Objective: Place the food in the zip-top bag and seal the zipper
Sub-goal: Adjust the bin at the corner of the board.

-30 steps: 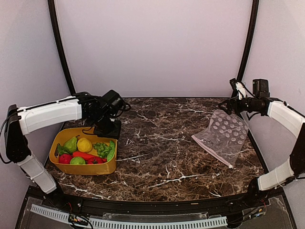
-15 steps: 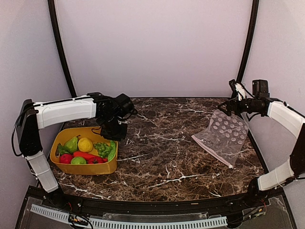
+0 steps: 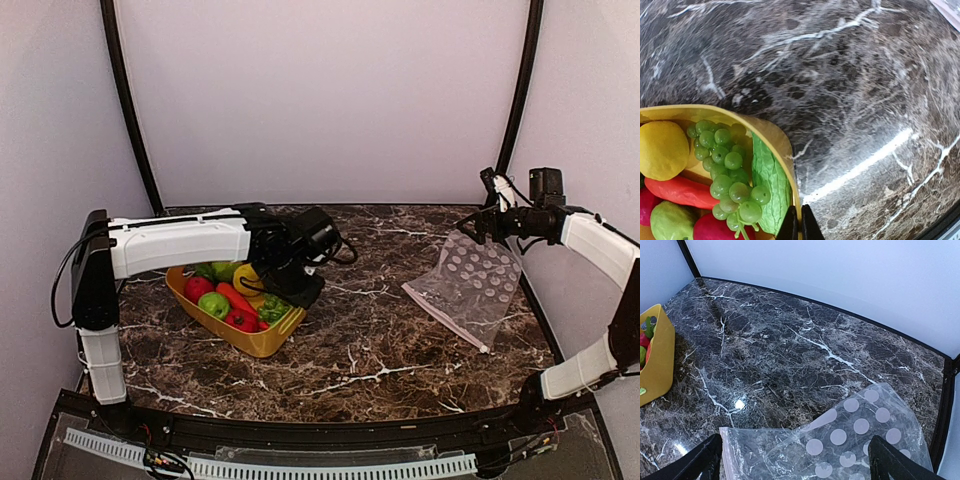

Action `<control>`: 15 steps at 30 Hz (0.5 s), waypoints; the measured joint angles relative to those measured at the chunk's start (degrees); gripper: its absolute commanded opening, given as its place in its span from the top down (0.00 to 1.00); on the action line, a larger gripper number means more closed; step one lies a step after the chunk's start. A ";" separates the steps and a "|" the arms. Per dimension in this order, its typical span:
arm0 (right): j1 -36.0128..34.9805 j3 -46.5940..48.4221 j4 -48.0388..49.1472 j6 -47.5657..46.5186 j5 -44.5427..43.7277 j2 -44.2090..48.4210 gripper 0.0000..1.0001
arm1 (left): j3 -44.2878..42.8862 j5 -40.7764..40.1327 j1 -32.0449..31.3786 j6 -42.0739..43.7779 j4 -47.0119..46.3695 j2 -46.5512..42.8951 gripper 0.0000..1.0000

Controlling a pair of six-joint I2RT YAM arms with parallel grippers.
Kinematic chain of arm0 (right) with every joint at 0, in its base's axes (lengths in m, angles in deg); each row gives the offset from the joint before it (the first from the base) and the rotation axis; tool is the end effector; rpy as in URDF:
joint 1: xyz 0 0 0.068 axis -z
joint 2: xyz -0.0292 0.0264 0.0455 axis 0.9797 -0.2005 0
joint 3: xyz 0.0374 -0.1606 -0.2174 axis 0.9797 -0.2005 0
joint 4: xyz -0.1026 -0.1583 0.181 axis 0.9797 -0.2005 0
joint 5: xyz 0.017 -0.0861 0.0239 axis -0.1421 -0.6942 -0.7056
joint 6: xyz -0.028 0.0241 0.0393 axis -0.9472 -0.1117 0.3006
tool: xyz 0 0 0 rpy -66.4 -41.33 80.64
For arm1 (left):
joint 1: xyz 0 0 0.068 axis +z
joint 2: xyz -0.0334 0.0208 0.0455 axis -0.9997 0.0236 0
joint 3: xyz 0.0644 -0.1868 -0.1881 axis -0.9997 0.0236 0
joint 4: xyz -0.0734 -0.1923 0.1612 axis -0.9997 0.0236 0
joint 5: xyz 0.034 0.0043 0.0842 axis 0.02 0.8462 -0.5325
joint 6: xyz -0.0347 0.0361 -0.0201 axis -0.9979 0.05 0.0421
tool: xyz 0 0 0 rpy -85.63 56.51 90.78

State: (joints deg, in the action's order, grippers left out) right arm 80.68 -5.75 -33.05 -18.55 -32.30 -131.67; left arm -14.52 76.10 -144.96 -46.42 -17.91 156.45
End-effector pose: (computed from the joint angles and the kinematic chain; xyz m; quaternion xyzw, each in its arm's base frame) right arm 0.2942 0.0076 0.2950 -0.2198 0.8348 0.1824 0.4708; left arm 0.2335 -0.3379 0.2530 0.2680 0.9366 -0.0566 0.2187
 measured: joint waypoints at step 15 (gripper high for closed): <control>-0.87 1.90 -2.56 0.28 3.34 -0.92 0.01 | 8.76 -4.94 -8.07 14.23 7.56 -10.34 0.36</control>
State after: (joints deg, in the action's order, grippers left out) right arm 79.80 -3.84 -35.61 -18.27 -28.96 -132.59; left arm -5.75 71.16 -153.03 -32.19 -10.35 146.11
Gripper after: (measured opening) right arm 0.986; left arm 0.368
